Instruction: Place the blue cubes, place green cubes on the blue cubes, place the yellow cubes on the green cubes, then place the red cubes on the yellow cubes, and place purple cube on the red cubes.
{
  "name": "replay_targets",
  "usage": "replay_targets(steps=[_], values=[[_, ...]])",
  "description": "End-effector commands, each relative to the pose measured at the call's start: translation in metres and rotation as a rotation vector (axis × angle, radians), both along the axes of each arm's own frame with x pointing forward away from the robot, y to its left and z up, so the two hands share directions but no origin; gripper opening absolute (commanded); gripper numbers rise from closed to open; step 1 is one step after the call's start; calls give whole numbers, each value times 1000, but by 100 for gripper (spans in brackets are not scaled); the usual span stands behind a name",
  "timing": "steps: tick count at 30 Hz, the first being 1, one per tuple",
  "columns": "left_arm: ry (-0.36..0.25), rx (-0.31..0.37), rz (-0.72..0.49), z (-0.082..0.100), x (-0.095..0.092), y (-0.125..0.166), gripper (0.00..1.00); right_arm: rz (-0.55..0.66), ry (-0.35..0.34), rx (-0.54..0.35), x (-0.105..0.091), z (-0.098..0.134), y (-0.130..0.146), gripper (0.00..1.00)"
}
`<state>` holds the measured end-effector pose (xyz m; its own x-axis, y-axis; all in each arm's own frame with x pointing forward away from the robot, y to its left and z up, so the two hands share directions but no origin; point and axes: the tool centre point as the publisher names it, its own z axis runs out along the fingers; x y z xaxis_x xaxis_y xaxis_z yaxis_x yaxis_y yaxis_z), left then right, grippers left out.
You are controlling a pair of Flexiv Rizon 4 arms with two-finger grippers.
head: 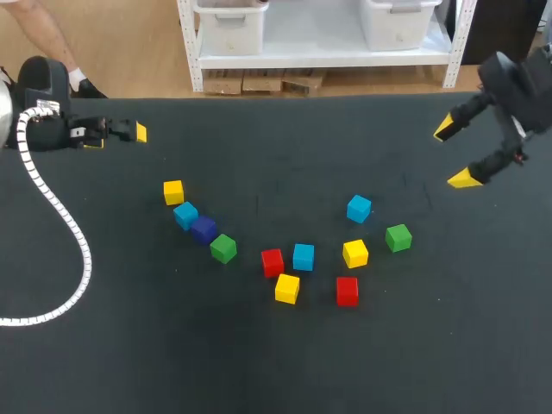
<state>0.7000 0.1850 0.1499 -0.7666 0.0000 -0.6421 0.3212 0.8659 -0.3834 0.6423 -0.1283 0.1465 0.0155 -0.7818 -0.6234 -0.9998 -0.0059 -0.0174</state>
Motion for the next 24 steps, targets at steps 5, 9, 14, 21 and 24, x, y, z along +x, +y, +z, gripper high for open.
replay_targets(steps=[5, 9, 14, 21, 24], values=[[0, 0, 0, 0, 0, 0, 100, 188, 148, -3, 12, 1, -4, 100], [0, 0, 0, 0, 0, 0, 100, 334, 92, -65, 17, 8, 9, 100], [0, 0, 0, 0, 0, 0, 100, 481, 50, -87, 13, 12, 34, 100], [0, 0, 0, 0, 0, 0, 100, 602, 17, -113, -2, 4, 62, 100], [0, 0, 0, 0, 0, 0, 100, 653, -6, -131, -10, -2, 72, 100]])
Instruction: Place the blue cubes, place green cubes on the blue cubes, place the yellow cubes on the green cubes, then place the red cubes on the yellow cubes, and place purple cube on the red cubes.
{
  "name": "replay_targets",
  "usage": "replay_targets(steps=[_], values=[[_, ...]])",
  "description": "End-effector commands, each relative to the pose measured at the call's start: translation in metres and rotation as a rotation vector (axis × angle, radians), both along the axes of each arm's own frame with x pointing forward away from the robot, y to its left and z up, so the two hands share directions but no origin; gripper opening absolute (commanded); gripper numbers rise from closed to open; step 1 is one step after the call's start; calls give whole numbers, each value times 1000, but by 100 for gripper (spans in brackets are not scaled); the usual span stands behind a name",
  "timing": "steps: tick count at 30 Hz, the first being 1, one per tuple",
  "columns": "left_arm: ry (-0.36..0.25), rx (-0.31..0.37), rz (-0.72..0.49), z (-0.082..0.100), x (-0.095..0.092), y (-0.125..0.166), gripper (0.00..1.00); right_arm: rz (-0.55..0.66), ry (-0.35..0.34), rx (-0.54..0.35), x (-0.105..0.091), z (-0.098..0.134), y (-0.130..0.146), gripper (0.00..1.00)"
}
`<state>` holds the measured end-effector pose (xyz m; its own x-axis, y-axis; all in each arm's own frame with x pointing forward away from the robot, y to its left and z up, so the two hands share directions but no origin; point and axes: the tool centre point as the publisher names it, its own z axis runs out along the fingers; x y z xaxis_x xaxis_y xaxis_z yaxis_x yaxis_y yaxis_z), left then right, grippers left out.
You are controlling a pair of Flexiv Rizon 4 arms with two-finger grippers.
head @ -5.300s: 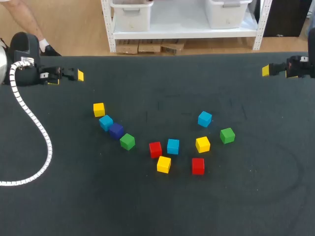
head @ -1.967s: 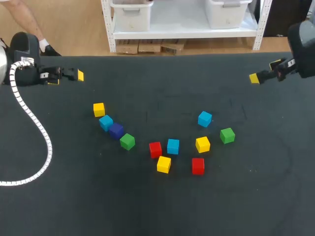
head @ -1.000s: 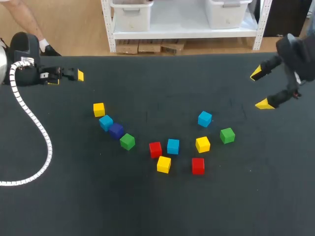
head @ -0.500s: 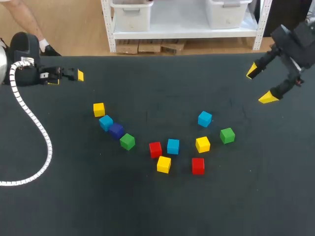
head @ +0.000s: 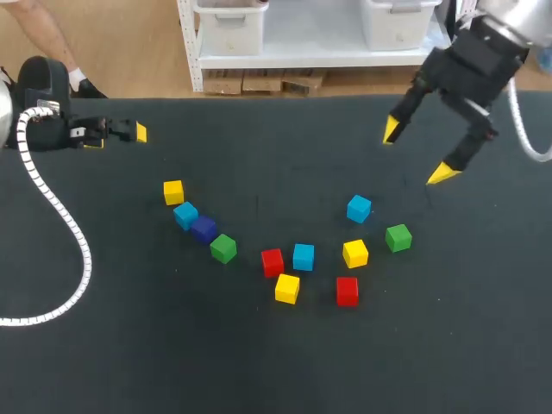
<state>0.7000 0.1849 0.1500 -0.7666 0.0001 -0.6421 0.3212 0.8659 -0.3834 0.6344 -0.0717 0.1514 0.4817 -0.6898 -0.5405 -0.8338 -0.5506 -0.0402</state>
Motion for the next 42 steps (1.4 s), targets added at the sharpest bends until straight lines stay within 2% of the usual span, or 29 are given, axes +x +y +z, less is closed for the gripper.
replay_targets(steps=[1, 6, 14, 22, 31, 34, 42], values=[[0, 0, 0, 0, 0, 0, 100, 95, 24, -60, -3, -8, 19, 100], [0, 0, 0, 0, 0, 0, 100, 216, -28, -58, -12, -11, 37, 100], [0, 0, 0, 0, 0, 0, 100, 416, -71, -70, -19, -23, 70, 100], [0, 0, 0, 0, 0, 0, 100, 493, -84, -75, -15, -47, 98, 100], [0, 0, 0, 0, 0, 0, 100, 634, -144, -63, -10, -71, 128, 100], [0, 0, 0, 0, 0, 0, 100, 647, -151, -62, -8, -78, 136, 100], [0, 0, 0, 0, 0, 0, 100, 681, -153, -58, -5, -97, 139, 100]])
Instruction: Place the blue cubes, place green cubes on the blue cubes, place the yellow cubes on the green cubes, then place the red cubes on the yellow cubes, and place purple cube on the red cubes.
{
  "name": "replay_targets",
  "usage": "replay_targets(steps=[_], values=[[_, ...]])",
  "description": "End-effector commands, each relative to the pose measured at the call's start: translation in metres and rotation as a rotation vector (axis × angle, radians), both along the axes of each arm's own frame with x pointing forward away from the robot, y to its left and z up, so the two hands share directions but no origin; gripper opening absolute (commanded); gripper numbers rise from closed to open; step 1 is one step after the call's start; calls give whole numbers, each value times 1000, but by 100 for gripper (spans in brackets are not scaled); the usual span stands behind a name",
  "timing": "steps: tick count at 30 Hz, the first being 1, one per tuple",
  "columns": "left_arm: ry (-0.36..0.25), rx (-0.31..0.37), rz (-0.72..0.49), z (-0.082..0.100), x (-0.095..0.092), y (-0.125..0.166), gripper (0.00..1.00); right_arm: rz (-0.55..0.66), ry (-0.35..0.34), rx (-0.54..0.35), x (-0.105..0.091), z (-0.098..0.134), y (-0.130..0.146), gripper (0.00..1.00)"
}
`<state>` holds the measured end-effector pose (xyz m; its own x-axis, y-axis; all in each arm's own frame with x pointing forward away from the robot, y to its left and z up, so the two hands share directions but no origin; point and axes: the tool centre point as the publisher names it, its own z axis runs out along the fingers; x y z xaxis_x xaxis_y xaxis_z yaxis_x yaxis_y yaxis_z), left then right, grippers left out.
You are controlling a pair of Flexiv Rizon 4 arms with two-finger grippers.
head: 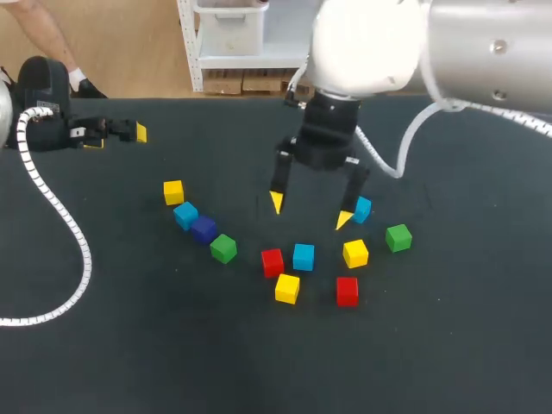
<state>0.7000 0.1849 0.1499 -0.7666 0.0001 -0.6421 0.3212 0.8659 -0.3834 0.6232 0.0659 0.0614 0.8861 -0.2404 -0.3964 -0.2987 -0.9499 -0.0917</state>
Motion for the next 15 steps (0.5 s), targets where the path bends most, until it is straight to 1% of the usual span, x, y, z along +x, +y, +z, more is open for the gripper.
replay_targets(steps=[1, 7, 15], values=[[0, 0, 0, 0, 0, 0, 100, 11, 9, -5, 6, -9, 1, 100], [0, 0, 0, 0, 0, 0, 100, 23, 15, -6, 8, -22, -5, 100], [0, 0, 0, 0, 0, 0, 100, 50, 40, 0, 4, -41, -2, 100]])
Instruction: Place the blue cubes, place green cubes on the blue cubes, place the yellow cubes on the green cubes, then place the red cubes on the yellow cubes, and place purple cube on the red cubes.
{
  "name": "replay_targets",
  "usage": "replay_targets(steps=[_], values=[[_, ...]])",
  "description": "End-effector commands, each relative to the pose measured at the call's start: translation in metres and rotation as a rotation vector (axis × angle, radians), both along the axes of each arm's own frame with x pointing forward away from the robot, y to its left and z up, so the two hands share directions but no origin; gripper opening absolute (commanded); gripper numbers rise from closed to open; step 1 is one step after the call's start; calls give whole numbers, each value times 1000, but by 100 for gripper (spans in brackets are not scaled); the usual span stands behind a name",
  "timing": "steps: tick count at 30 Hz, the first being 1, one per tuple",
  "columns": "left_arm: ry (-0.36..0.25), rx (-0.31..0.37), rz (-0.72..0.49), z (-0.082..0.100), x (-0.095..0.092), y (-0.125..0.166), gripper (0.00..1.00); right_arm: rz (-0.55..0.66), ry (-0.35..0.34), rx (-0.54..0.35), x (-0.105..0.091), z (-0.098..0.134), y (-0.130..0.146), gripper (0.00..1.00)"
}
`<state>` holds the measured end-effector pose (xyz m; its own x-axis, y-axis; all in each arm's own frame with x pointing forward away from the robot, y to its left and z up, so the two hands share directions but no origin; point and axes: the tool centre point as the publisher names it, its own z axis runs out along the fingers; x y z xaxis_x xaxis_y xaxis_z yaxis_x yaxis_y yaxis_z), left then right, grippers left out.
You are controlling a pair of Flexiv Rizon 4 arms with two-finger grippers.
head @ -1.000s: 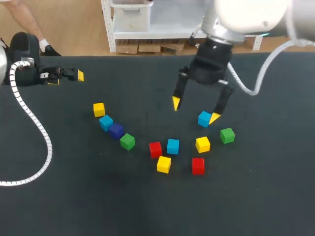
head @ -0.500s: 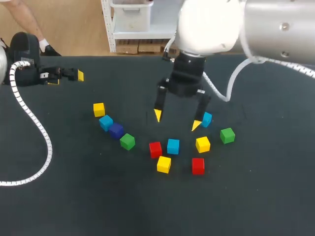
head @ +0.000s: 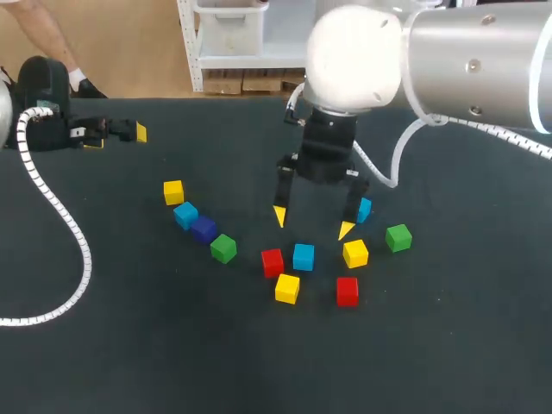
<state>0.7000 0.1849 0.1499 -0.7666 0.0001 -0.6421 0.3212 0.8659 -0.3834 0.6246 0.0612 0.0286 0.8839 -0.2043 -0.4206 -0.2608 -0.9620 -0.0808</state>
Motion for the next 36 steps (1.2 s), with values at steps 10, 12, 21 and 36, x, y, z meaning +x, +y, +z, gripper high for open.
replay_targets(steps=[10, 12, 21, 36], values=[[0, 0, 0, 0, 0, 0, 100, 23, 31, 23, 2, -20, 6, 62], [0, 0, 0, 0, 0, 0, 100, 23, 34, 23, 1, -22, 6, 66], [0, 0, 0, 0, 0, 0, 100, 38, 51, 22, -6, -28, 8, 66], [0, 0, 0, 0, 0, 0, 100, 55, 69, 9, -14, -33, 12, 53]])
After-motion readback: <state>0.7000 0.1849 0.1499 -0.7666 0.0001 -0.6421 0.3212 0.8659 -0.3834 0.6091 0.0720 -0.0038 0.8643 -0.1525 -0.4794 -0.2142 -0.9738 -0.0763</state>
